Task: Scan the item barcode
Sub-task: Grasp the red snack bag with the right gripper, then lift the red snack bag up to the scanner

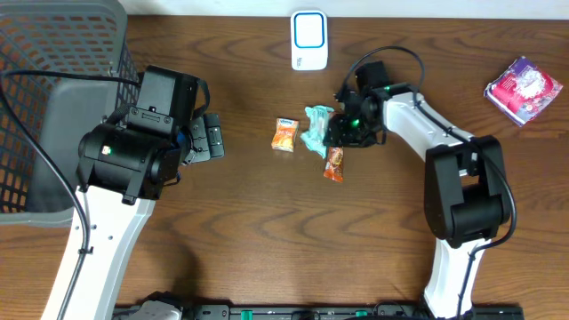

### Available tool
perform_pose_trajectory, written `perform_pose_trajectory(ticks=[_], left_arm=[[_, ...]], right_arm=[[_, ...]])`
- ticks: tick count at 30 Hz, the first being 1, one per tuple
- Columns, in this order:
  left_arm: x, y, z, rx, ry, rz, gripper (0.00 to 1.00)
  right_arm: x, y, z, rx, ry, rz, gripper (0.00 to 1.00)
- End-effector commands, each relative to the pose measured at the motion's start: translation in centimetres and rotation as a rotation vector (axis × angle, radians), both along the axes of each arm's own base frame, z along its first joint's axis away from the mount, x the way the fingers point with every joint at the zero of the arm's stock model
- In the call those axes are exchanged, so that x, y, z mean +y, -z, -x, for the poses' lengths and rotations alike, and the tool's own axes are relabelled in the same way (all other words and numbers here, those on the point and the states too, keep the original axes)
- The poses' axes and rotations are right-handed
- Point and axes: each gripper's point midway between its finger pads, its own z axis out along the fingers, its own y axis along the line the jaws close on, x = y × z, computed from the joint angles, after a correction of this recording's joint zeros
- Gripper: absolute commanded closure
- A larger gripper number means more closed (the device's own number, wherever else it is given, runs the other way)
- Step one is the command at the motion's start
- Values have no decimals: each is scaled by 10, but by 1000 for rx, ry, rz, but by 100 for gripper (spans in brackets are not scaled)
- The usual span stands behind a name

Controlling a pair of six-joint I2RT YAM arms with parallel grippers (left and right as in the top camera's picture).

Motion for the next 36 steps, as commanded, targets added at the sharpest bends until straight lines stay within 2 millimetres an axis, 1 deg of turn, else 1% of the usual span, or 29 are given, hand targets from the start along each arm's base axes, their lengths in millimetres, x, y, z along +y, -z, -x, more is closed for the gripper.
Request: perform_pose_trajectory(ticks=[1,2,3,7,10,11,14,17,19,20,22,24,27,28,30,32,36], left_arm=[[3,-2,0,-3,0,-12,2],[3,-2,0,-3,0,-12,2],[3,-2,0,-3,0,-12,2],[3,-2,0,-3,0,-12,2],[3,-2,0,-3,0,-12,2],[3,-2,0,-3,0,-12,2],[3,-2,0,-3,0,-12,2],[3,-2,0,-3,0,-12,2],[3,-2,0,-3,0,-12,2],[3,-2,0,-3,0,-12,2],[3,-2,0,-3,0,-12,2],[3,-2,0,-3,0,-12,2],[3,-2,0,-3,0,-12,2],[3,-2,0,-3,0,-12,2],[3,-2,0,-3,0,-12,2],[3,-2,0,-3,0,-12,2],[3,-2,0,-3,0,-12,2]], right_arm=[[-3,-5,-3,-23,16,28,78],[-4,-9,-6,-28,19,28,86],[-4,-13,-8,-35,21,26,98],[-8,-37,-22,-69,32,53,99],[-16,-61,-37,-117,44,134,99],[-21,-73,-44,-152,52,200,99],[-37,-99,-59,-244,76,373,99],[-49,-119,-69,-337,97,548,99],[-57,-125,-70,-380,104,671,99],[-59,-126,-68,-386,100,704,99],[-58,-120,-62,-378,79,746,99],[-54,-108,-56,-359,65,748,99],[-56,-90,-50,-330,86,747,99],[-53,-87,-49,-326,81,729,99],[-45,-87,-53,-339,77,689,99],[-37,-97,-63,-385,63,653,99],[-16,-132,-103,-581,26,595,99]])
